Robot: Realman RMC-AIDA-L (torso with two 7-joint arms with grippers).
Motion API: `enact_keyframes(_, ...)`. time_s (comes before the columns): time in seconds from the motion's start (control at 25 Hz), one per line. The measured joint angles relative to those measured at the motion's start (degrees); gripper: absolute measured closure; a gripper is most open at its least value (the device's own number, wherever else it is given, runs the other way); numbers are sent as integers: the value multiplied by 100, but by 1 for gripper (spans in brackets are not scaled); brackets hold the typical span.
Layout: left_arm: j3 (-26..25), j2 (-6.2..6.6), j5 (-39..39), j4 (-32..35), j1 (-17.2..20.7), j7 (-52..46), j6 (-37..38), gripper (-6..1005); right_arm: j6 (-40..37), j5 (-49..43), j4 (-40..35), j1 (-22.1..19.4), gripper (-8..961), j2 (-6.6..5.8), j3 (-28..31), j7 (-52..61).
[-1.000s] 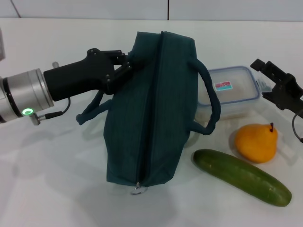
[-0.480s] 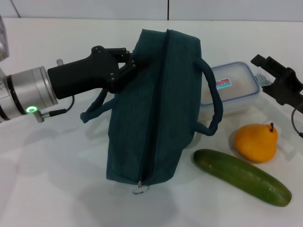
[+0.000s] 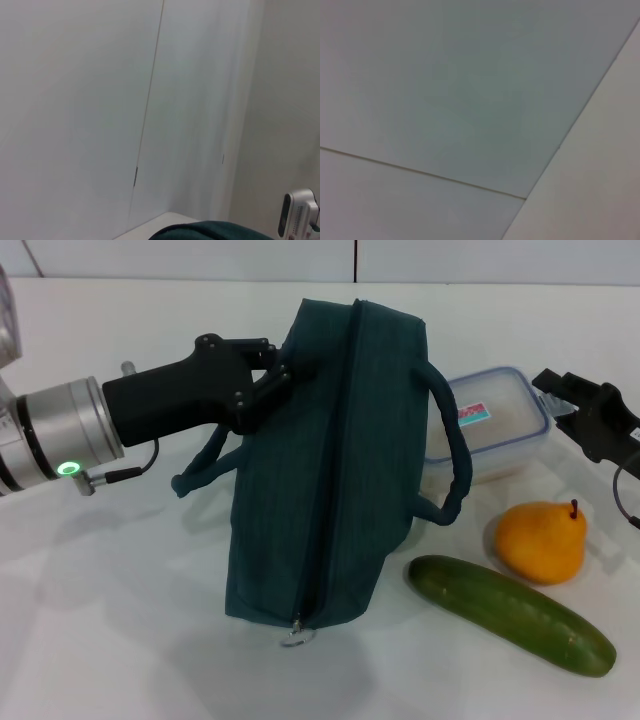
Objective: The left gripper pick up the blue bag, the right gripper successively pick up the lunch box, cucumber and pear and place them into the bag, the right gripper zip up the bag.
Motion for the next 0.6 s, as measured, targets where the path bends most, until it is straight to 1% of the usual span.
enact_keyframes(0.2, 0, 7, 0, 0, -13, 8, -11, 881, 40, -12, -12, 52, 640, 0, -22, -23)
enact_keyframes(0.56, 0, 0, -12, 0, -31, 21, -8, 882, 14, -11, -11, 87, 827, 0, -13, -233)
enact_keyframes(0.6, 0, 1, -20, 0, -38, -38, -4, 882, 14, -13, -10, 86, 827, 0, -13, -251)
